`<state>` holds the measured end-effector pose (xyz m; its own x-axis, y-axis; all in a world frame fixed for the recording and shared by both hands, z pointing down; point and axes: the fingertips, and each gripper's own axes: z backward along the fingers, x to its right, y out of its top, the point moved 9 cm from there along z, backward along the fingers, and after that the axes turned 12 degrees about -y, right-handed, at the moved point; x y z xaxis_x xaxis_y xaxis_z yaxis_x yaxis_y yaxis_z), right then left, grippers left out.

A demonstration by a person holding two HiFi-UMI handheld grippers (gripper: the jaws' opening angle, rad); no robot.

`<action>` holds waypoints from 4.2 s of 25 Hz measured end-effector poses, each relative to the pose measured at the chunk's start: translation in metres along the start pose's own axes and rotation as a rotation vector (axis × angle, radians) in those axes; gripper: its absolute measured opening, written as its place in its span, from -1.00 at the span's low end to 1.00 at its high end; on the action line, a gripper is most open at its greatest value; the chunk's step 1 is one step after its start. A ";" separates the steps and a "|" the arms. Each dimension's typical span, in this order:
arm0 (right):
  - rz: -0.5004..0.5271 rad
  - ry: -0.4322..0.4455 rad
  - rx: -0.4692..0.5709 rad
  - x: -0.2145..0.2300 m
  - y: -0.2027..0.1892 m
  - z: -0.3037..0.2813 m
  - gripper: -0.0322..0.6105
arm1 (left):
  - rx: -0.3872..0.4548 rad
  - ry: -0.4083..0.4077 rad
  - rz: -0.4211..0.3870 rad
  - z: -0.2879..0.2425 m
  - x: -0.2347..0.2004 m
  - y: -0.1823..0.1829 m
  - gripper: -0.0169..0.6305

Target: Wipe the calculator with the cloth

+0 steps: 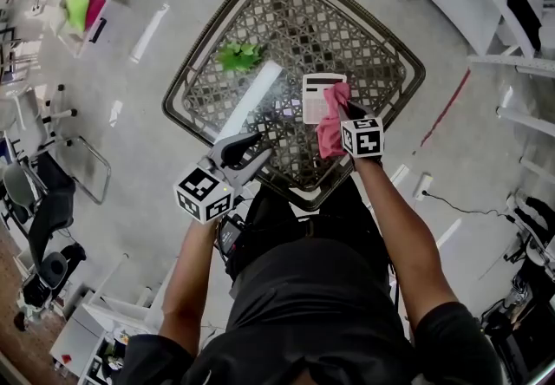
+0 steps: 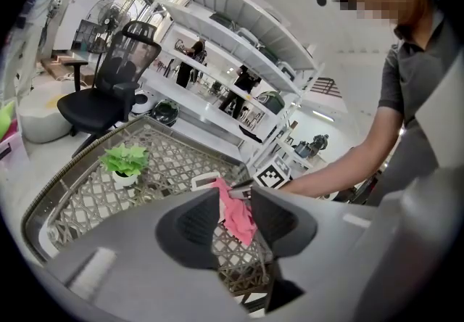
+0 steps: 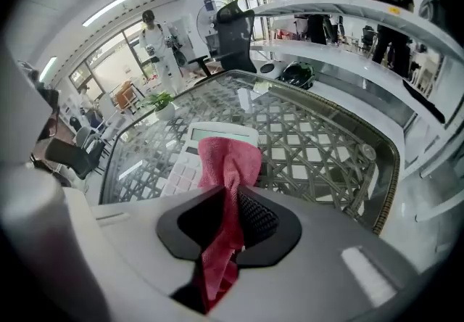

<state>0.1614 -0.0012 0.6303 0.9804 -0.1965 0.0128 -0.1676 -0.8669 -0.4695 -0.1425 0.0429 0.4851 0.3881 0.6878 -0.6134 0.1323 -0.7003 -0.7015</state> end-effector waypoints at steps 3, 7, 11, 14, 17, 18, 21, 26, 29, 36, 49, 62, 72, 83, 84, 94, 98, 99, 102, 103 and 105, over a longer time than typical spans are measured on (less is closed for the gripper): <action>0.031 0.016 0.002 -0.017 0.001 -0.003 -0.74 | 0.005 0.002 0.001 0.002 0.000 0.000 -0.43; 0.079 0.056 0.005 -0.041 0.003 -0.007 -0.74 | 0.011 0.010 0.006 0.005 -0.001 -0.003 -0.43; 0.122 0.097 0.012 -0.061 0.002 -0.010 -0.74 | 0.019 0.016 0.012 0.007 -0.001 -0.009 -0.43; 0.142 0.125 0.014 -0.072 0.001 -0.011 -0.74 | 0.023 0.019 0.014 0.009 0.000 -0.013 -0.43; 0.165 0.154 0.002 -0.082 -0.005 -0.010 -0.74 | 0.029 0.023 0.016 0.013 0.002 -0.015 -0.43; 0.168 0.158 -0.001 -0.084 -0.006 -0.009 -0.74 | 0.031 0.025 0.016 0.013 0.003 -0.015 -0.43; 0.160 0.155 -0.008 -0.083 -0.012 -0.008 -0.74 | 0.033 0.028 0.018 0.015 0.004 -0.018 -0.43; 0.125 0.129 -0.019 -0.069 -0.020 -0.005 -0.74 | 0.027 0.026 0.020 0.015 0.005 -0.022 -0.43; 0.089 0.109 -0.024 -0.056 -0.025 -0.003 -0.74 | 0.024 0.023 0.020 0.013 0.006 -0.023 -0.43; -0.036 0.066 -0.042 -0.026 -0.029 0.001 -0.74 | 0.014 0.009 0.018 0.005 0.007 -0.020 -0.43; -0.139 0.023 -0.051 -0.006 -0.033 0.002 -0.74 | -0.051 -0.021 0.065 -0.020 -0.002 -0.032 -0.43; -0.090 -0.069 -0.050 0.004 -0.018 -0.003 -0.74 | -0.060 -0.003 0.096 -0.014 -0.015 -0.042 -0.43; 0.030 0.016 -0.014 -0.033 -0.004 -0.007 -0.74 | -0.076 0.010 0.122 -0.013 -0.019 -0.058 -0.43; -0.033 0.039 -0.005 -0.037 -0.006 -0.011 -0.74 | -0.120 0.009 0.137 -0.015 -0.008 -0.075 -0.43; -0.042 0.035 -0.006 -0.034 -0.007 -0.009 -0.74 | -0.125 0.006 0.139 -0.016 -0.007 -0.076 -0.43; -0.089 0.022 -0.002 -0.024 -0.011 -0.010 -0.74 | -0.141 -0.016 0.141 -0.025 -0.005 -0.076 -0.43; -0.099 0.024 0.008 -0.022 -0.013 -0.010 -0.74 | -0.160 -0.022 0.142 -0.031 -0.007 -0.078 -0.43; -0.100 0.024 0.009 -0.022 -0.013 -0.010 -0.74 | -0.161 -0.024 0.142 -0.032 -0.007 -0.078 -0.43; -0.114 0.014 0.014 -0.019 -0.013 -0.008 -0.74 | -0.163 -0.029 0.144 -0.035 -0.007 -0.078 -0.43; -0.125 0.004 0.015 -0.016 -0.012 -0.007 -0.74 | -0.166 -0.031 0.144 -0.036 -0.007 -0.078 -0.43; -0.148 -0.014 0.015 -0.010 -0.013 -0.004 -0.75 | -0.172 -0.035 0.141 -0.039 -0.007 -0.077 -0.43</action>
<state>0.1538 0.0100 0.6400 0.9957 -0.0600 0.0707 -0.0192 -0.8789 -0.4766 -0.1204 0.0843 0.5574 0.3821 0.5848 -0.7155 0.2339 -0.8103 -0.5373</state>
